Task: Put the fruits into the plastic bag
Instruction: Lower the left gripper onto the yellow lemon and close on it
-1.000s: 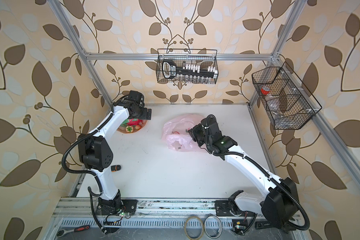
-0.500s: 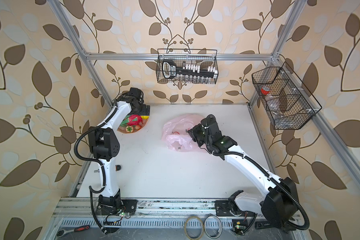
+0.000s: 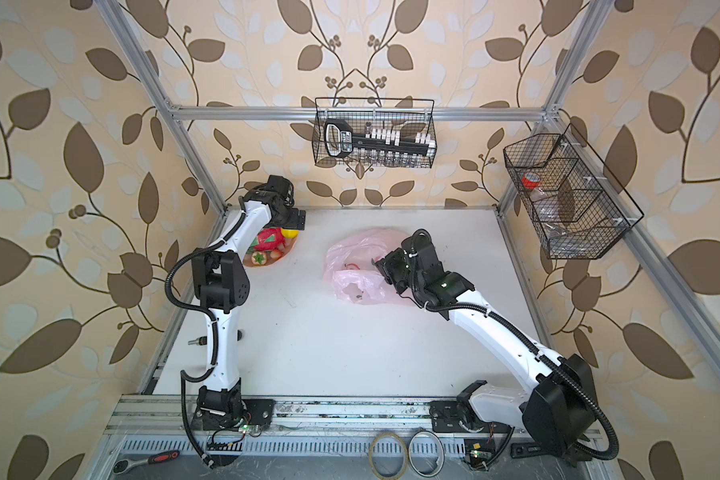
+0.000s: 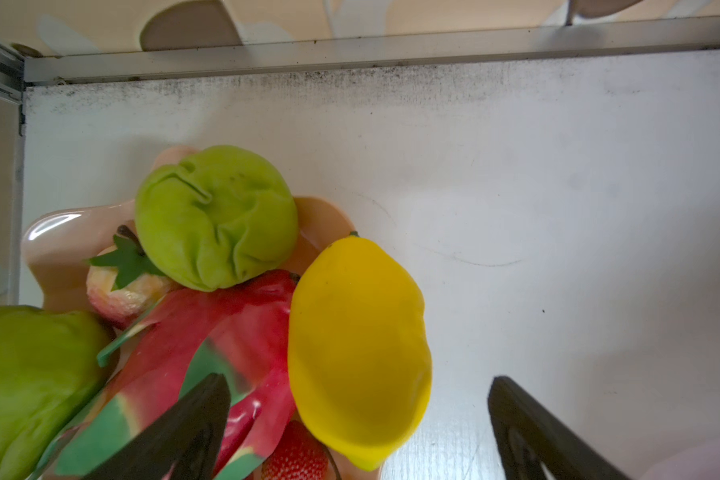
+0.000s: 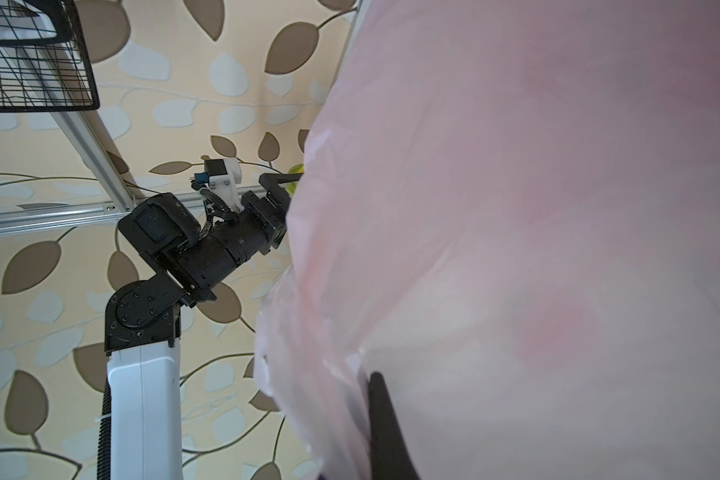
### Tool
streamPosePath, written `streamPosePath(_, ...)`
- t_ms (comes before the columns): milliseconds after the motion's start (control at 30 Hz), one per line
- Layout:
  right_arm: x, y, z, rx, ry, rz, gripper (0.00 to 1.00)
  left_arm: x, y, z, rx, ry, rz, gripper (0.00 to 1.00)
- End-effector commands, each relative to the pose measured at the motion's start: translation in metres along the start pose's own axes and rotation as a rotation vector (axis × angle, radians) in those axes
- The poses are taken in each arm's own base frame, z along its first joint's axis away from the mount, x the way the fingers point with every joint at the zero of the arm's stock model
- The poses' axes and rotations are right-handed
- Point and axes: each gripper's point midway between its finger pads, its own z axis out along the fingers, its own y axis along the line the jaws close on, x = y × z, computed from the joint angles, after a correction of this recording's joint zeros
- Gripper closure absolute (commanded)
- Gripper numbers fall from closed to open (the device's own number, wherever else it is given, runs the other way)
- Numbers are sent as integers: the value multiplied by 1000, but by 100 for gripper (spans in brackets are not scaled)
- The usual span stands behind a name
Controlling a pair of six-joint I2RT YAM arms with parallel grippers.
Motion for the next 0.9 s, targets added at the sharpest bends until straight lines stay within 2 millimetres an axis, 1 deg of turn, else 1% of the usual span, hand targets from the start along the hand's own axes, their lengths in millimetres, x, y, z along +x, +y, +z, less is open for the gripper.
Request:
streamPosePath(0,-1,4,-3,5,3,3,100,-13,1,-1,6,-34,-1,2)
streamPosePath(200,-1,1,-4,11,1,2,100,-9,-1,15,11,-18,-10,3)
streamPosePath(400,-1,2,-5,9,-1,1,100,-12,0,17,10,-27,-24,5)
streamPosePath(533,-2,2,-6,10,-5,0,100,-9,-1,20,17,-14,-22,7)
streamPosePath(733,-2,2,-6,10,-7,1,100,-5,-1,19,18,-4,-22,16)
streamPosePath(867,-3,3,-7,7,-12,2,100,-4,-2,18,28,-7,-22,25)
